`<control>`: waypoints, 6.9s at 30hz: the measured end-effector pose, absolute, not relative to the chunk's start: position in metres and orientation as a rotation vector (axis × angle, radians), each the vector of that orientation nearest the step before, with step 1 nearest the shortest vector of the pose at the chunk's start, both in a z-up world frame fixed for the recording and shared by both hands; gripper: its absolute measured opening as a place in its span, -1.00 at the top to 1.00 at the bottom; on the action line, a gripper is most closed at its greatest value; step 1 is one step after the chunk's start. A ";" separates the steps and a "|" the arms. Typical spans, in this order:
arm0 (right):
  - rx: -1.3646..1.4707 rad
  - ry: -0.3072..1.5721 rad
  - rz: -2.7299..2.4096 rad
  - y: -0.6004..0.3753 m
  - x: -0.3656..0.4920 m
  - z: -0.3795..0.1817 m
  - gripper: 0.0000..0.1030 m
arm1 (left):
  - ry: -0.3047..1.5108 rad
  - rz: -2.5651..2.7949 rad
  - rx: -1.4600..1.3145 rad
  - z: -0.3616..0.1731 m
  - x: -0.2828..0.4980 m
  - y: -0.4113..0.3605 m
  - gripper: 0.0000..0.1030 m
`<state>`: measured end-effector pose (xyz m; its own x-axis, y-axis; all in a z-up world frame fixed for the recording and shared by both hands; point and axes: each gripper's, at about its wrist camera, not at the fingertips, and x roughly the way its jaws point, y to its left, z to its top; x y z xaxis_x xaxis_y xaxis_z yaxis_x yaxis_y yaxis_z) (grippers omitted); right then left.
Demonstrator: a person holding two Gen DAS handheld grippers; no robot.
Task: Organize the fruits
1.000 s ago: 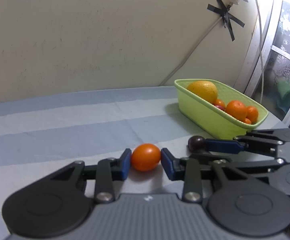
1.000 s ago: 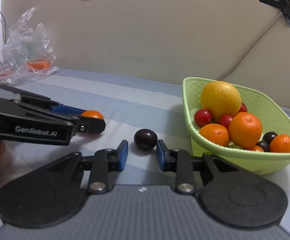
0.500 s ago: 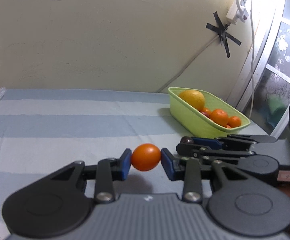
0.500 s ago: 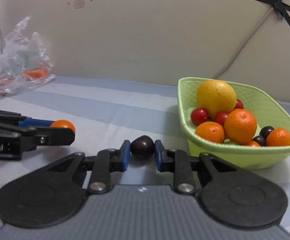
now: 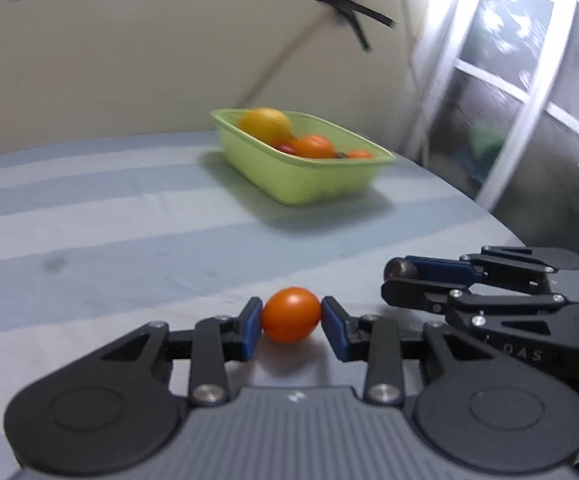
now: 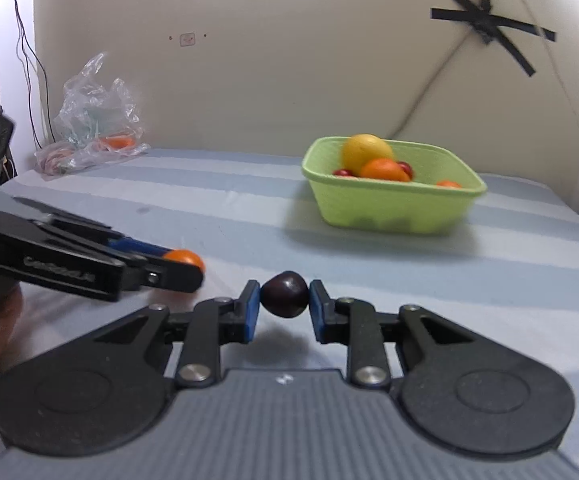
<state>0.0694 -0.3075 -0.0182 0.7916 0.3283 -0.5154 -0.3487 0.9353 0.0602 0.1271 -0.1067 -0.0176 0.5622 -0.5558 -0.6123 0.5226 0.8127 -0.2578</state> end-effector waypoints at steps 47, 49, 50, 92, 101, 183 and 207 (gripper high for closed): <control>0.109 0.371 0.197 -0.371 0.165 -0.003 0.33 | 0.592 -0.517 0.029 0.022 0.248 -0.177 -0.18; 0.129 0.359 0.186 -0.370 0.150 0.001 0.25 | 0.582 -0.481 0.027 0.029 0.236 -0.170 -0.33; 0.146 0.356 0.179 -0.370 0.145 0.002 0.21 | 0.582 -0.462 0.021 0.032 0.228 -0.166 -0.55; 0.413 0.543 0.146 -0.291 -0.008 -0.024 -0.42 | 0.661 -0.059 0.034 -0.003 0.031 -0.077 -1.00; 0.435 0.542 0.111 -0.301 -0.001 -0.029 -0.43 | 0.653 -0.075 0.077 -0.010 0.032 -0.089 -1.00; 0.342 0.380 -0.039 -0.335 0.068 -0.022 -0.70 | 0.665 0.010 0.109 -0.025 0.120 -0.108 -0.99; 0.349 0.369 -0.018 -0.337 0.067 -0.021 -0.70 | 0.662 0.044 0.109 -0.024 0.119 -0.108 -0.99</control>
